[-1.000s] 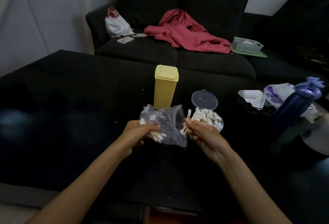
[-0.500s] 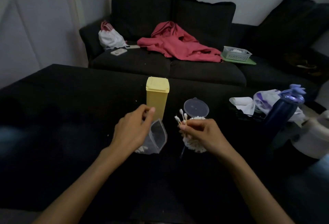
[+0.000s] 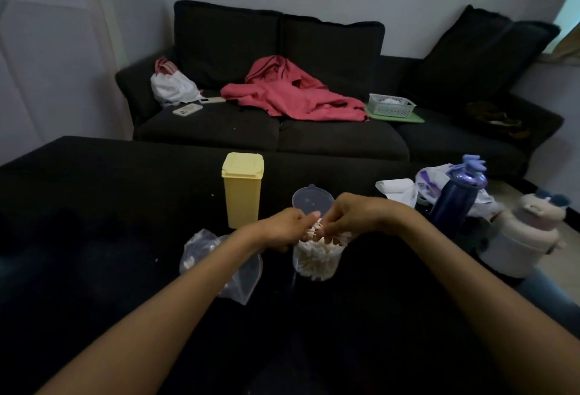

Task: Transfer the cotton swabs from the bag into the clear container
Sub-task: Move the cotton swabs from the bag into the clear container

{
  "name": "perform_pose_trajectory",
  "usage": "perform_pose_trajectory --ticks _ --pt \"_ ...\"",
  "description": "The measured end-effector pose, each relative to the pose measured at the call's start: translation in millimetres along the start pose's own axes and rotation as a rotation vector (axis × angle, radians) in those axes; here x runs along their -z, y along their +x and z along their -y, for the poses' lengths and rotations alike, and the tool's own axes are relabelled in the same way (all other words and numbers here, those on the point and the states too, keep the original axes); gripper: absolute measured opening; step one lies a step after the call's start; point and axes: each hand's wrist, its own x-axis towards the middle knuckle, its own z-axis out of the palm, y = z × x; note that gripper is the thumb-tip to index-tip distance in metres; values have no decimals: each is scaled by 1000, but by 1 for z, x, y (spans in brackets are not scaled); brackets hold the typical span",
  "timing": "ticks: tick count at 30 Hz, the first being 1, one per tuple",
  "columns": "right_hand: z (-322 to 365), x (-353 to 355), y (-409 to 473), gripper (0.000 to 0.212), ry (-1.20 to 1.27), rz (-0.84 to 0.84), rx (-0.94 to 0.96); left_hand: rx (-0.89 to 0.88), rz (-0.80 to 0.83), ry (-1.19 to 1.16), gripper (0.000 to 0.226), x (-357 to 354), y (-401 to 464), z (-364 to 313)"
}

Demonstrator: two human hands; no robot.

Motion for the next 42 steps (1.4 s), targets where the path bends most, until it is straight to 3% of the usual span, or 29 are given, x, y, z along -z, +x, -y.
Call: perform_pose_trajectory --ticks 6,10,15,19,21,24,27,30,33,38,42 --pt "-2 19 6 17 173 164 -108 -116 -152 -165 33 -14 8 9" --pt "-10 17 14 29 463 47 -95 -142 -267 -274 42 -14 12 9" --pt "-13 -11 23 26 805 -305 -60 -89 -426 -263 43 -9 26 7" --pt "-9 -34 41 35 690 -769 29 -88 -351 -361 39 -13 33 -9" --pt "-7 -38 45 37 604 -922 92 -49 -342 -397 37 -14 33 -17" --pt "-9 -36 44 36 688 -868 191 15 -314 -505 35 -12 35 -18" --pt "-15 -35 35 20 1098 -602 298 50 -325 -636 35 -10 37 -13" --pt "-30 -36 30 18 1121 -526 291 38 -238 -662 39 -16 35 -15" --pt "-40 -41 29 20 991 -594 232 24 -190 -486 38 -21 37 -12" --pt "-59 -36 20 15 1055 -727 63 -214 -424 447 30 -19 29 20" --pt "-75 -40 18 15 1012 -767 -84 -359 -260 717 41 -24 19 45"
